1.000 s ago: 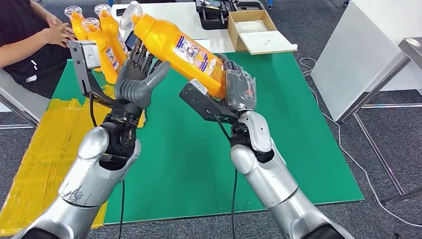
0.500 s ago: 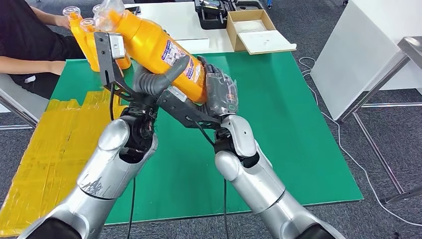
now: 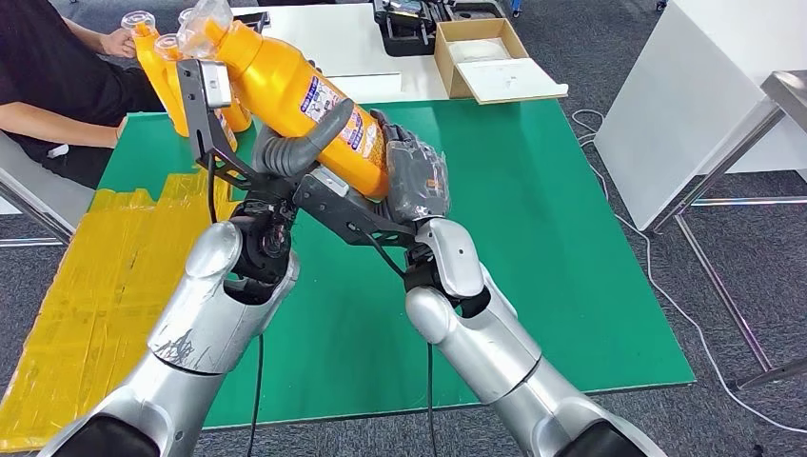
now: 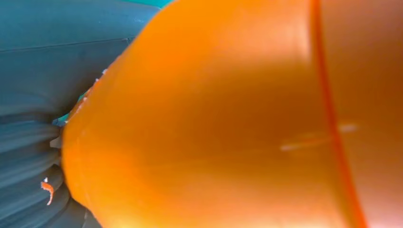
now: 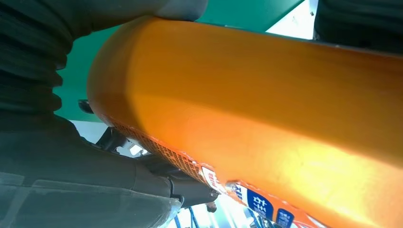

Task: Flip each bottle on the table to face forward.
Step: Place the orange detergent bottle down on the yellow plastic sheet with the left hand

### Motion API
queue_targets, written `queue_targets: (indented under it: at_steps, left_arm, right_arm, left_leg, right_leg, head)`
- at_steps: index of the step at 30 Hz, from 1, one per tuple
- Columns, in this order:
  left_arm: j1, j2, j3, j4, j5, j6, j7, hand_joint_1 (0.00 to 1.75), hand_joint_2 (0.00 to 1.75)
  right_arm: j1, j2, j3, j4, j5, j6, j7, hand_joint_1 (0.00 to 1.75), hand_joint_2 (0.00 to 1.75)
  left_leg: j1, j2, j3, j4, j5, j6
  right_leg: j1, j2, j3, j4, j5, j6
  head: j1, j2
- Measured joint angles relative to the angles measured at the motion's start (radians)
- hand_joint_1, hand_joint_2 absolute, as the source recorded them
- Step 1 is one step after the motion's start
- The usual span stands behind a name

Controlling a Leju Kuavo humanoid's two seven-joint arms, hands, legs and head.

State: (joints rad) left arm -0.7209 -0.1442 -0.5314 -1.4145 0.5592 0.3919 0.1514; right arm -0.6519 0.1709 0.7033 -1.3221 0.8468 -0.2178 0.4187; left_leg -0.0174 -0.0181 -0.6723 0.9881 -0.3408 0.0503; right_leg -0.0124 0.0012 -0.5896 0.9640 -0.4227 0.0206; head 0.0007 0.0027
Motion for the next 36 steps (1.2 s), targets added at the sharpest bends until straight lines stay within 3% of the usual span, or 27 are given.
queue_targets:
  at_steps: [22,26,30,36]
  left_arm:
    - [0.005,0.000,0.017,0.001,-0.016,0.007,-0.021,1.75,1.75]
    - [0.008,0.005,0.020,0.001,-0.016,0.015,-0.021,1.75,1.75]
    - [0.009,0.022,0.029,0.001,-0.017,0.021,-0.025,1.75,1.75]
    - [0.012,0.061,0.080,0.000,-0.051,0.021,-0.057,1.75,1.75]
  right_arm:
    - [-0.021,-0.003,0.022,0.032,-0.029,0.001,0.005,1.71,1.75]
    - [-0.023,-0.008,0.033,0.041,-0.044,0.003,0.006,0.00,1.75]
    - [-0.019,-0.018,0.054,0.058,-0.057,0.029,0.009,0.00,0.00]
    - [0.003,-0.040,0.078,0.082,-0.052,0.088,0.030,0.00,0.00]
  left_leg:
    - [0.000,0.000,0.000,0.000,0.000,0.000]
    - [0.000,0.000,0.000,0.000,0.000,0.000]
    - [0.000,0.000,0.000,0.000,0.000,0.000]
    - [0.000,0.001,0.000,0.000,0.000,0.000]
  right_leg:
    - [0.000,0.000,0.000,0.000,0.000,0.000]
    - [0.000,0.000,0.000,0.000,0.000,0.000]
    - [0.000,0.000,0.000,0.000,0.000,0.000]
    - [0.000,0.000,0.000,0.000,0.000,0.000]
  head:
    - [0.000,0.000]
    - [0.000,0.000]
    - [0.000,0.000]
    - [0.000,0.000]
